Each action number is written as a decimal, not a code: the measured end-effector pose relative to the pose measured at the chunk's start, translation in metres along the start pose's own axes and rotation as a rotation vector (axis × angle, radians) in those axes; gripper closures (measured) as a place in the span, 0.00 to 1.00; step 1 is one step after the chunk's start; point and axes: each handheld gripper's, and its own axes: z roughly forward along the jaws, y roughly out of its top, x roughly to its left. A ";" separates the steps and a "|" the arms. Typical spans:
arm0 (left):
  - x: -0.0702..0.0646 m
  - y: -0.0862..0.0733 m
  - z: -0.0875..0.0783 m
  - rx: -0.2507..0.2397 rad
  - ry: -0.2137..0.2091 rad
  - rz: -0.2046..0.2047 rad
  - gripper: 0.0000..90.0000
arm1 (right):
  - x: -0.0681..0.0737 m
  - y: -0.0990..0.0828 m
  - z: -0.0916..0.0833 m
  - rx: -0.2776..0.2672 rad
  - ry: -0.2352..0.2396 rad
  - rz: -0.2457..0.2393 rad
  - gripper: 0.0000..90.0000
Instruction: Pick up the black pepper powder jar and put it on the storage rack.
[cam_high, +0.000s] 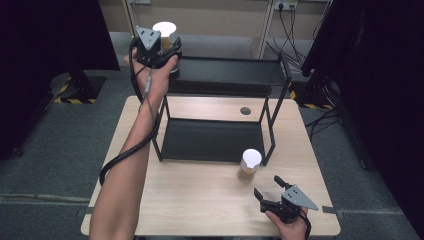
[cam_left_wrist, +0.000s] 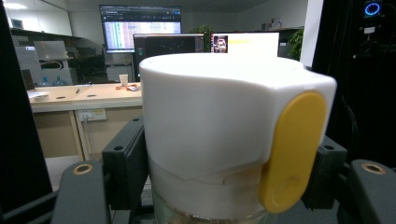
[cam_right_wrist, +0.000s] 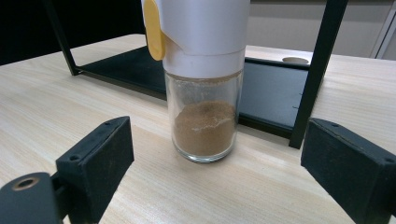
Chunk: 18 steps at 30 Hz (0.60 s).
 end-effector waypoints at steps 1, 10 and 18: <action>0.000 0.000 0.000 0.000 0.000 0.000 0.34 | 0.000 0.000 0.000 0.000 0.001 0.001 0.11; 0.000 0.000 0.004 0.003 0.002 -0.009 0.34 | 0.000 0.000 0.000 -0.001 0.001 -0.002 0.11; 0.004 0.002 0.004 0.010 -0.021 -0.049 0.31 | 0.000 0.000 0.000 0.000 0.001 -0.004 0.11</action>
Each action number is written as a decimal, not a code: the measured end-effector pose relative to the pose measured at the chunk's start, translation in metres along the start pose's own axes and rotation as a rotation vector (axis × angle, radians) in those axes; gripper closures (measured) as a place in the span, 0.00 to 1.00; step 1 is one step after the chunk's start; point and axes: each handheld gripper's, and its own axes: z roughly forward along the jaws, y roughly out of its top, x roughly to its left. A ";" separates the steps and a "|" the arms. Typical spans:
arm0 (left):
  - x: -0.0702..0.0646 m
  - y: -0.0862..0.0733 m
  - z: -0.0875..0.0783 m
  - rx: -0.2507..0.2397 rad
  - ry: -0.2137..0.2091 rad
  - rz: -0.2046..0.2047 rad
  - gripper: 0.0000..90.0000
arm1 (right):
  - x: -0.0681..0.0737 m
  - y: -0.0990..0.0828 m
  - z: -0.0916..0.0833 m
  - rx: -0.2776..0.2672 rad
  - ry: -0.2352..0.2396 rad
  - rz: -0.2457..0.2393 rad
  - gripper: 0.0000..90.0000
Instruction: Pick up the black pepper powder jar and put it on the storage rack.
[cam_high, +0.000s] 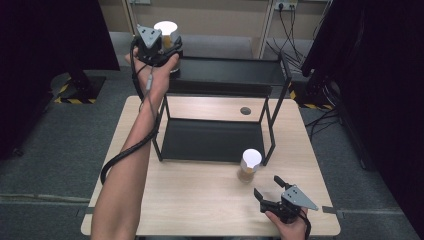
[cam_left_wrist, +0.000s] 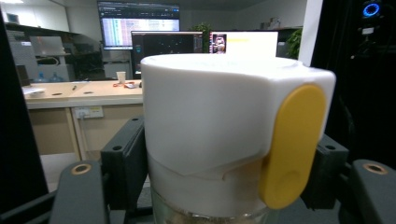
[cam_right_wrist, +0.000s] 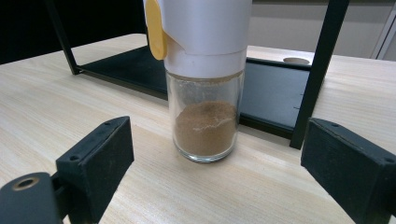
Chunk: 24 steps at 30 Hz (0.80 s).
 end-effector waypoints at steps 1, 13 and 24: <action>0.000 0.001 0.000 0.006 0.000 -0.008 0.25 | 0.000 0.000 0.000 0.000 0.000 0.000 0.11; -0.003 -0.005 -0.022 -0.038 0.010 0.029 0.16 | 0.000 0.001 0.000 0.004 0.001 -0.004 0.10; -0.004 -0.018 -0.047 -0.069 -0.007 0.046 0.16 | 0.001 0.001 0.000 0.004 0.000 -0.007 0.10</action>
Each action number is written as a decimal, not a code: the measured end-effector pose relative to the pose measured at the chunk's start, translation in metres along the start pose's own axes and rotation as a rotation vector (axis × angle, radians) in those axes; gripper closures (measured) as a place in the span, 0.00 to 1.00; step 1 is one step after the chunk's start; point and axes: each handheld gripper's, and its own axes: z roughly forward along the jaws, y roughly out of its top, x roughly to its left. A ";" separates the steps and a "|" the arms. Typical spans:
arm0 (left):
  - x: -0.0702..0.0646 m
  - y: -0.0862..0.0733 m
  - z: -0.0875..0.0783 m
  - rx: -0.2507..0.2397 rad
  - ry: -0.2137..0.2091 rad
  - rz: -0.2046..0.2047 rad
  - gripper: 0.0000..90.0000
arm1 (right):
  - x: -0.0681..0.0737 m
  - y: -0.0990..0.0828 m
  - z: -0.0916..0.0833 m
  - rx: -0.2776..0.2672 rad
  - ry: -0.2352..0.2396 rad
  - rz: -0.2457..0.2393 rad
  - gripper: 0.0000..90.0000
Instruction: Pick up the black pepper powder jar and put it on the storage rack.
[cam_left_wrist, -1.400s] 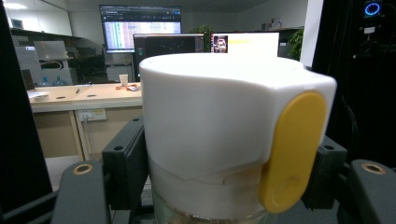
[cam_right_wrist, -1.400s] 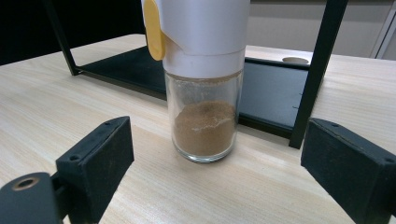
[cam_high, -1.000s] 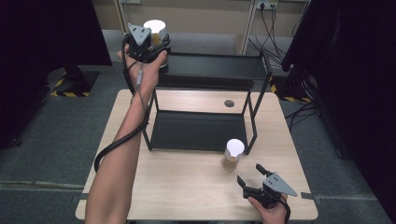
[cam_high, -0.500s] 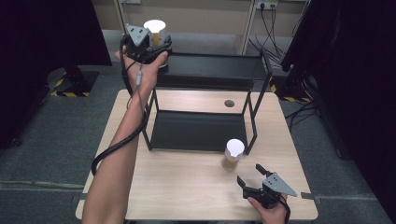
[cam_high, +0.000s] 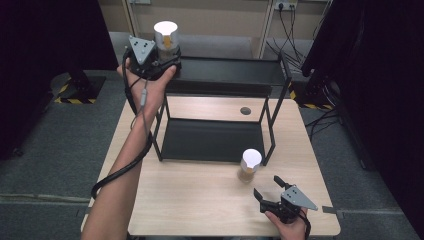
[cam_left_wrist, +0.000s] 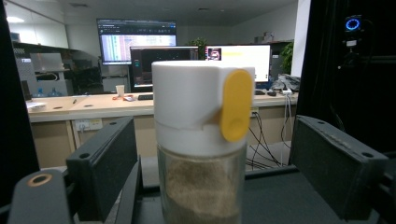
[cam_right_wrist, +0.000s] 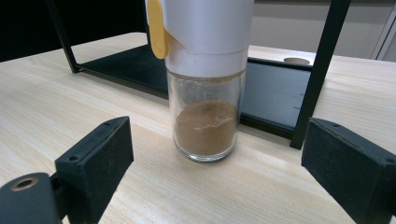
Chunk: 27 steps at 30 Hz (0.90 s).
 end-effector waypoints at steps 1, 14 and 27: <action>0.000 -0.001 -0.002 -0.002 -0.002 0.003 0.16 | 0.000 0.000 0.000 -0.001 0.000 0.000 0.10; 0.000 -0.024 -0.021 -0.008 -0.033 -0.006 0.16 | 0.000 0.000 0.000 0.002 0.000 0.000 0.10; -0.002 -0.040 -0.039 -0.019 -0.056 -0.026 0.15 | 0.000 0.000 0.000 0.001 -0.001 -0.001 0.10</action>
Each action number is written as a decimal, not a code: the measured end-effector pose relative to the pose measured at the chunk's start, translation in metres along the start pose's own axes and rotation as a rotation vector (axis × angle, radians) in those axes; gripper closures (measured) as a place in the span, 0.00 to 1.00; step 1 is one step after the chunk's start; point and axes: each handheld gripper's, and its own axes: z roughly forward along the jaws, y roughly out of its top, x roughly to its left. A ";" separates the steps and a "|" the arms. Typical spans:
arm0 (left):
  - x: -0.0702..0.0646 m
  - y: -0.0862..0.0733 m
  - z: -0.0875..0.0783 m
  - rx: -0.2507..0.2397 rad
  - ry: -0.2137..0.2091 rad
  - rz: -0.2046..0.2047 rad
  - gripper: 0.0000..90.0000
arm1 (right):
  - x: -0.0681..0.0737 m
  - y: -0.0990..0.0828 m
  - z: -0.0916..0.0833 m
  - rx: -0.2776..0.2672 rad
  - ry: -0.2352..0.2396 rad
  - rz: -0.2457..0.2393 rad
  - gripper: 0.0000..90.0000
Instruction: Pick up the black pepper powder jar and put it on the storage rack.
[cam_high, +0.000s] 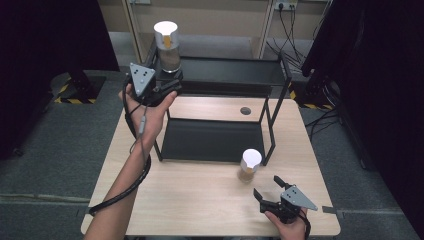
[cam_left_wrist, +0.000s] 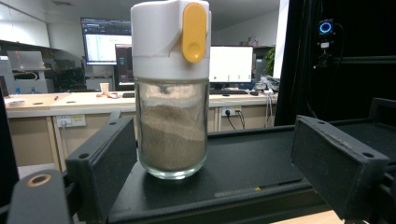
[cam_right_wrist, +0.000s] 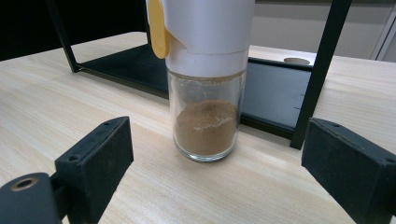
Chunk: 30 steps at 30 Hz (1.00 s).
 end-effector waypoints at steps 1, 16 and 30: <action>0.000 -0.001 -0.001 0.000 -0.002 0.000 0.15 | 0.000 0.000 0.000 0.001 0.000 -0.001 0.10; -0.002 -0.028 -0.022 0.006 -0.033 0.000 0.15 | 0.000 0.000 0.000 0.000 -0.001 -0.004 0.10; -0.001 -0.054 -0.033 0.031 -0.060 0.001 0.15 | 0.000 0.000 0.000 0.001 -0.002 -0.003 0.10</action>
